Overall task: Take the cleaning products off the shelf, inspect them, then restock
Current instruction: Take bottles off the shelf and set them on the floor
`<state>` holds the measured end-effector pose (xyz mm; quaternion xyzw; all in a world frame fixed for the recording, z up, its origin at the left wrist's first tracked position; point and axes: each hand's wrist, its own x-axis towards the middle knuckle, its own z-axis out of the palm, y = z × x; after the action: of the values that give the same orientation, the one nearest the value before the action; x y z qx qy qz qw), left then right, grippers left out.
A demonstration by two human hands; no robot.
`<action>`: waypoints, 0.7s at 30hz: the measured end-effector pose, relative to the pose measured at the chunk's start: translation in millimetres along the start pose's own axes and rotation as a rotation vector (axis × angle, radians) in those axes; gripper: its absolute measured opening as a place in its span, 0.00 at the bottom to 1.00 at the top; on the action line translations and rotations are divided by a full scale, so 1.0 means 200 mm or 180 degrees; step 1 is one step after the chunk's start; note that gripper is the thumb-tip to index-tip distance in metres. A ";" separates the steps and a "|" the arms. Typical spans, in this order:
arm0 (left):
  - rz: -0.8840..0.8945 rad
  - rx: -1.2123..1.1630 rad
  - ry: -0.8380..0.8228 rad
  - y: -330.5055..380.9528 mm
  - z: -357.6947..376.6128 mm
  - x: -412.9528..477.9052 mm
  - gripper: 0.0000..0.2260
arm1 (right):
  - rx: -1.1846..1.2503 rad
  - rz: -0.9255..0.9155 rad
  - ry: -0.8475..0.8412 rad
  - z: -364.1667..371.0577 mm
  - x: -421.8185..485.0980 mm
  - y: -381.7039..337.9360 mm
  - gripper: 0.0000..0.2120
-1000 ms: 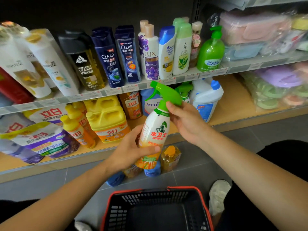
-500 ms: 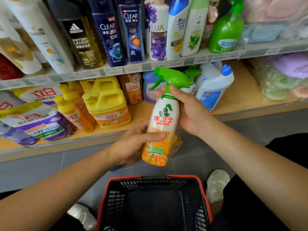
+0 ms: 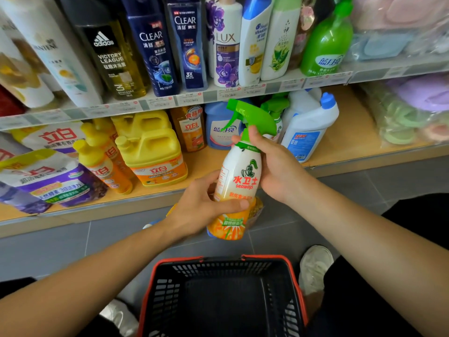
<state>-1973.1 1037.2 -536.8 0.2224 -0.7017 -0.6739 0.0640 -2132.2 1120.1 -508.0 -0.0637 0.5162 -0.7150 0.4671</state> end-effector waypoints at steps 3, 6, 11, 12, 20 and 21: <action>-0.0039 -0.0464 -0.0222 0.01 -0.01 0.00 0.22 | 0.0268 0.0077 -0.0381 -0.02 0.00 -0.01 0.16; 0.0070 -0.0419 -0.0086 0.00 0.00 0.00 0.22 | 0.0063 -0.0162 -0.0539 -0.01 0.01 -0.01 0.12; 0.0368 0.0171 0.0306 -0.04 0.03 -0.01 0.31 | -0.0638 -0.0792 0.0479 0.03 -0.02 0.04 0.14; 0.0420 0.0243 0.0365 -0.05 0.02 -0.01 0.32 | -0.0710 -0.0902 0.0575 0.03 -0.03 0.06 0.15; 0.0236 -0.0419 -0.0244 0.00 -0.02 0.00 0.20 | -0.0113 -0.0193 -0.0482 -0.01 -0.04 -0.03 0.12; 0.0227 -0.0485 -0.0306 0.00 -0.02 0.00 0.20 | -0.0045 -0.0174 -0.0626 -0.02 -0.03 -0.03 0.09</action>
<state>-1971.0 1033.2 -536.6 0.1591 -0.6581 -0.7325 0.0709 -2134.7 1127.8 -501.4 -0.1510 0.4710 -0.7141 0.4954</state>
